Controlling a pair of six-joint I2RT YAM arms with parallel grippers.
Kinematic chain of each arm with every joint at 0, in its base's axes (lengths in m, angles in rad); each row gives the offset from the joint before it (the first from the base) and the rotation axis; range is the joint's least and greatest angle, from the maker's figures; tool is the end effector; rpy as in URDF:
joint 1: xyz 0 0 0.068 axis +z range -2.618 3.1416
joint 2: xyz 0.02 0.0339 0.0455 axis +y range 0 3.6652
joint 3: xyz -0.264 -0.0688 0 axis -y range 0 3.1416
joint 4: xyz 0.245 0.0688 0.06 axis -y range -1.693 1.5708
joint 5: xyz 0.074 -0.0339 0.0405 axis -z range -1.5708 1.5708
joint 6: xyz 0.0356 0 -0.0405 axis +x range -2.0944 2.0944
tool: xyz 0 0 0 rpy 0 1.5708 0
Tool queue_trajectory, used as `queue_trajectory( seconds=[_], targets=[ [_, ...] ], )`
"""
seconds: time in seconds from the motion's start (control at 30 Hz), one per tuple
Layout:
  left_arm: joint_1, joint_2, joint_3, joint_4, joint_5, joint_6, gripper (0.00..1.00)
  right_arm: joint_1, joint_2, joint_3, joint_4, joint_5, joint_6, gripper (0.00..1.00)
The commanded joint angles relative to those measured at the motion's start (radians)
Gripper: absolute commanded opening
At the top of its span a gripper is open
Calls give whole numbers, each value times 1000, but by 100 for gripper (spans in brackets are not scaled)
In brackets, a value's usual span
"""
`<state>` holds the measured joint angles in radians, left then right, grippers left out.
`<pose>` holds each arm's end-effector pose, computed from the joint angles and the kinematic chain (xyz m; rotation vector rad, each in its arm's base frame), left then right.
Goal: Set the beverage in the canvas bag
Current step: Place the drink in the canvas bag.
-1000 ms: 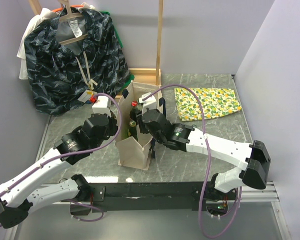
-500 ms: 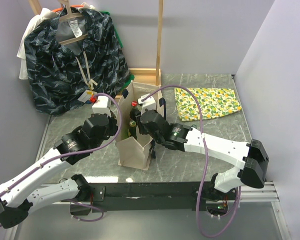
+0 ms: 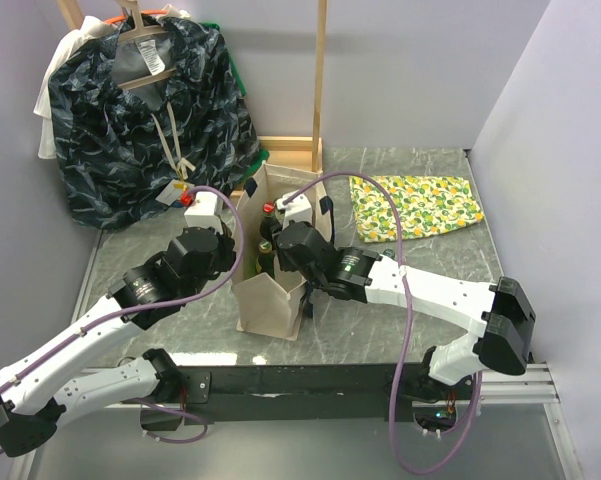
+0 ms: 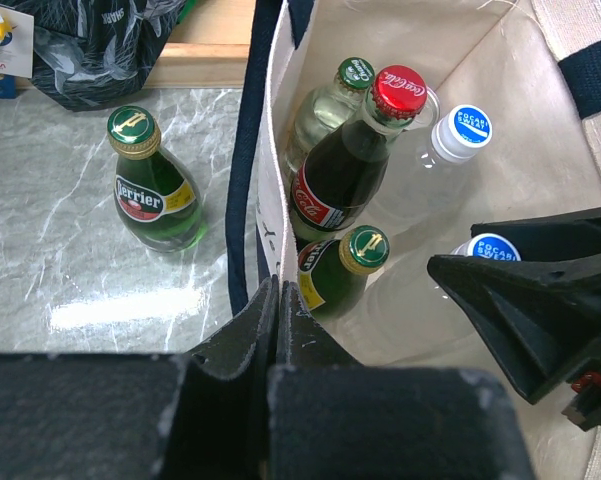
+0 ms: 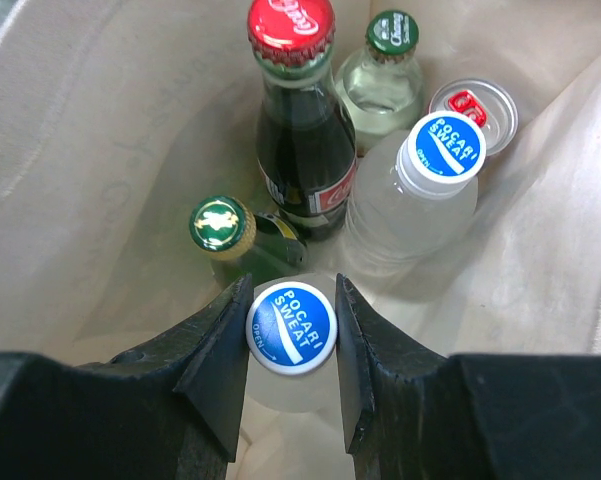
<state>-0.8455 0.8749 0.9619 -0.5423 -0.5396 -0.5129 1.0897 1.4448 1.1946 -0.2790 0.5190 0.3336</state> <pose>0.1354 -0.1252 0.3512 -0.0089 1.9734 -0.3436 0.1682 0.2840 0.3199 -0.4595 1.9901 0.3505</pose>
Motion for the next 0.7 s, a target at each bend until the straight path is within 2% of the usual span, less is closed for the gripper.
queue_trajectory(
  seconds=[0.0,0.67],
  targets=[
    [2,-4,14,22,-8,14,1,-4,-6,53,29,58,19,0],
    [2,-7,11,22,-16,13,1,-19,43,68,-31,68,61,0]
  ],
)
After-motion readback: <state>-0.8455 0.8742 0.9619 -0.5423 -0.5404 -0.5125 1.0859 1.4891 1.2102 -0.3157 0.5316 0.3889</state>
